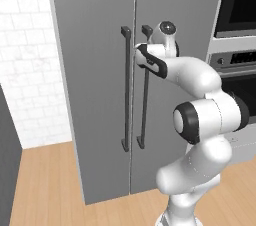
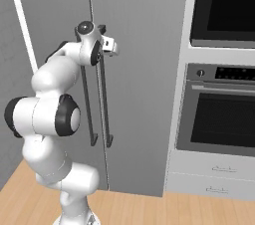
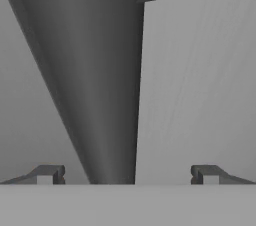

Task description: Grab a lemon wedge from the fridge and one ice cube from the ice bowl, and put them in the glass of lemonade.

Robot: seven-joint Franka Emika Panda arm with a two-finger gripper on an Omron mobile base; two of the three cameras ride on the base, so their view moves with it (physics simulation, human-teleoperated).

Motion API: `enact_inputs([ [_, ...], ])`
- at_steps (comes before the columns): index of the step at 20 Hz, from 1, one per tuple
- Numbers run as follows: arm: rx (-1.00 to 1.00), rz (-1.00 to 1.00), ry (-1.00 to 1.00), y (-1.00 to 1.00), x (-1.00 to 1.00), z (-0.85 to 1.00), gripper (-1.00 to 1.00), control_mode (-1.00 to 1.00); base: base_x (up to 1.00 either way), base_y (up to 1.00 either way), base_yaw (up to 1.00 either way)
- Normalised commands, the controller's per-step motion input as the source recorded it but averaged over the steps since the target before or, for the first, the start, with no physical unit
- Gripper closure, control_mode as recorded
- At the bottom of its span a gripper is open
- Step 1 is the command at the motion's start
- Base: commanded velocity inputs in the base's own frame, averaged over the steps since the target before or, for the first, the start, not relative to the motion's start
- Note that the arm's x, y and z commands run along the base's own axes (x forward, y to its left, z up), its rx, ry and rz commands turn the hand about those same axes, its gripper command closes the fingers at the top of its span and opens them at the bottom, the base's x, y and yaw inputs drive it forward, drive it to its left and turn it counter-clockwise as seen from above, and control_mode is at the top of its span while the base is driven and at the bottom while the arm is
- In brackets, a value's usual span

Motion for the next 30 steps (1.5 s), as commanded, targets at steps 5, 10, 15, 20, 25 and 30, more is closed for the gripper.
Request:
enact_inputs([
  [5,0.0,0.0,0.0,0.0,0.11,0.0,1.0,-1.0,0.0,0.0,0.0],
  [10,0.0,0.0,0.0,0.0,0.12,0.0,1.0,-1.0,0.0,0.0,0.0],
  [15,0.0,-0.01,0.0,-0.17,0.04,0.0,1.0,-1.0,0.0,0.0,0.0],
  [20,0.02,-0.08,-0.03,-0.87,-0.21,0.0,1.0,-1.0,0.0,0.0,0.0],
  [25,0.08,-0.07,-0.02,-1.0,-0.54,0.01,1.0,-1.0,0.0,0.0,0.0],
  [30,0.12,-0.04,0.0,-1.0,-0.72,0.2,1.0,-1.0,0.0,0.0,0.0],
])
